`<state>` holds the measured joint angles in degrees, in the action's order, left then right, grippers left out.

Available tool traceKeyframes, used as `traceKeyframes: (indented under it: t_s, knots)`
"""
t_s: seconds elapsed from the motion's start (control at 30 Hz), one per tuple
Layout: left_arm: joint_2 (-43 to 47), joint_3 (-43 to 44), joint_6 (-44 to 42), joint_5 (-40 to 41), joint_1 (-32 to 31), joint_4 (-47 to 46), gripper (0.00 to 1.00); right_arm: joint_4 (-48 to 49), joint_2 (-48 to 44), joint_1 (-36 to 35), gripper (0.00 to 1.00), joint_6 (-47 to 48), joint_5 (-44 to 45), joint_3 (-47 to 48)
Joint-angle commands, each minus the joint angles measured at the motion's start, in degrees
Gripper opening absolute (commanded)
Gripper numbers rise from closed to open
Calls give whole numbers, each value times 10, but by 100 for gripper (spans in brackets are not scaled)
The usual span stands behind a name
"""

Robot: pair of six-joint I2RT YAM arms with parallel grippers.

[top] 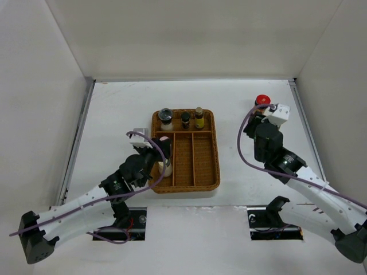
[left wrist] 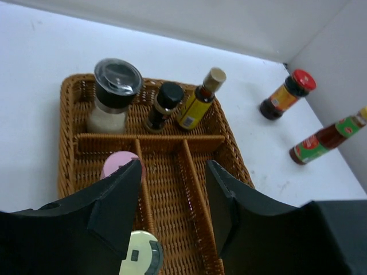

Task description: Organize the condiment bottles

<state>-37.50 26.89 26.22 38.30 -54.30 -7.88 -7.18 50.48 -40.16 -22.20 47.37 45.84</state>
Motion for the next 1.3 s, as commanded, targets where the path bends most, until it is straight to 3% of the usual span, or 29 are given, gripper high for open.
traceKeyframes:
  t_s: [0.0,0.2,0.43,0.97,1.27]
  knots:
    - [3,-15,-20,-15,-12,-121,48,-96,-5,46,53,-4,77,34]
    - [21,-49,-29,-39,-45,-155,51,-162,3,176,67,-34,19,43]
    - [20,-62,-35,-37,-54,-166,53,-74,28,265,74,-20,-77,4]
    - [0,-63,-35,-36,-52,-176,53,-32,122,319,74,-15,-101,60]
    - [-14,-64,-35,-33,-47,-183,53,-14,159,322,65,-8,-115,63]
